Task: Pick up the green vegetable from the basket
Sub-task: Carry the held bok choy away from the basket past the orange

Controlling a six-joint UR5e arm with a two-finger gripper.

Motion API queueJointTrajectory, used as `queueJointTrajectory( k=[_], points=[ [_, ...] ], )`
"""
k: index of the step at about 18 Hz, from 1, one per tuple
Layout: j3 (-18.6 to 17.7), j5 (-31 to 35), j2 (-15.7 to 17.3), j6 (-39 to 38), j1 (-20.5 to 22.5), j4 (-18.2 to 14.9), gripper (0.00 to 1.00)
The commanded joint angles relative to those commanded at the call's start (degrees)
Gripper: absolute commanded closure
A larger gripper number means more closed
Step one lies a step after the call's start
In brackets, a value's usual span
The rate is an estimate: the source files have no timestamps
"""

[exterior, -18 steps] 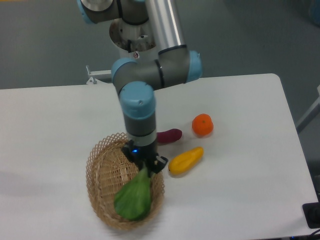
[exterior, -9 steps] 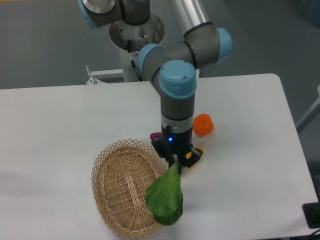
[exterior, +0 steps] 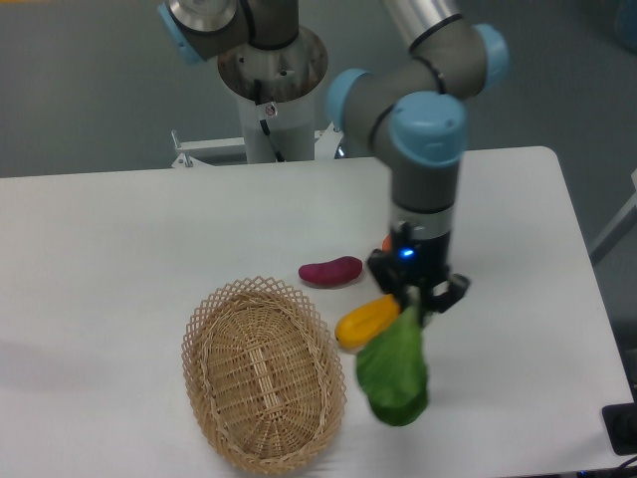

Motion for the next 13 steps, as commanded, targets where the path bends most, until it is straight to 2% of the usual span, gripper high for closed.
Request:
queueJointTrajectory(
  k=[2,5,13],
  points=[
    [0.09,-0.09,0.00,3.78,2.20,-0.09,0.71],
    [0.18,-0.79,0.00,7.04,4.93,-2.10,0.71],
    [-0.53,-0.62,0.17,8.19,5.46,-2.37,0.71]
  ],
)
